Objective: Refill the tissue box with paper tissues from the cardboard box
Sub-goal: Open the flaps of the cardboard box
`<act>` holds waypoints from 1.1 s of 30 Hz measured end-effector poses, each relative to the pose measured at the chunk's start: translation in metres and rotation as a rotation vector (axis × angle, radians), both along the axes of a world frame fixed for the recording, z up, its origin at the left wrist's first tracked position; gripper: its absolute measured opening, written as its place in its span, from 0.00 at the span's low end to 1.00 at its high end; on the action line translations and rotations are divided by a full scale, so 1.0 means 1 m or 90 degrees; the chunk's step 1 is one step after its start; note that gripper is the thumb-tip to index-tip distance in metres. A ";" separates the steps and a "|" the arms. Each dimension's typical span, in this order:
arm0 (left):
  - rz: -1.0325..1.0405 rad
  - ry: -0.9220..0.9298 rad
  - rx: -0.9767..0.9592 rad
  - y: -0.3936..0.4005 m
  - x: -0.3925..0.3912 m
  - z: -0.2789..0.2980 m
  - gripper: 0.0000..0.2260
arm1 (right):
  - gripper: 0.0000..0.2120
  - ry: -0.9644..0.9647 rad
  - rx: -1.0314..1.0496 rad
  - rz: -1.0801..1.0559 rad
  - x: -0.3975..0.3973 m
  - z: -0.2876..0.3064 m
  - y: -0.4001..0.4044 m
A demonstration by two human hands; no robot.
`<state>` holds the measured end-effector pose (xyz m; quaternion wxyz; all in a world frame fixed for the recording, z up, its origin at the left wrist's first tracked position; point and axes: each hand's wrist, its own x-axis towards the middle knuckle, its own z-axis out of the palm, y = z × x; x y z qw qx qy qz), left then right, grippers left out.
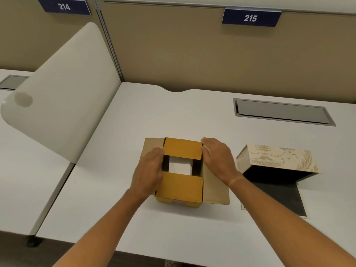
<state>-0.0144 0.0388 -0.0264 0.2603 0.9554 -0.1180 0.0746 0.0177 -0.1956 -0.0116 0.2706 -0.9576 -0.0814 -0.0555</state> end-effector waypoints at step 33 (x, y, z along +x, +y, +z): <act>-0.250 0.092 0.159 -0.010 -0.117 0.009 0.15 | 0.15 -0.087 -0.079 0.069 0.094 0.005 0.016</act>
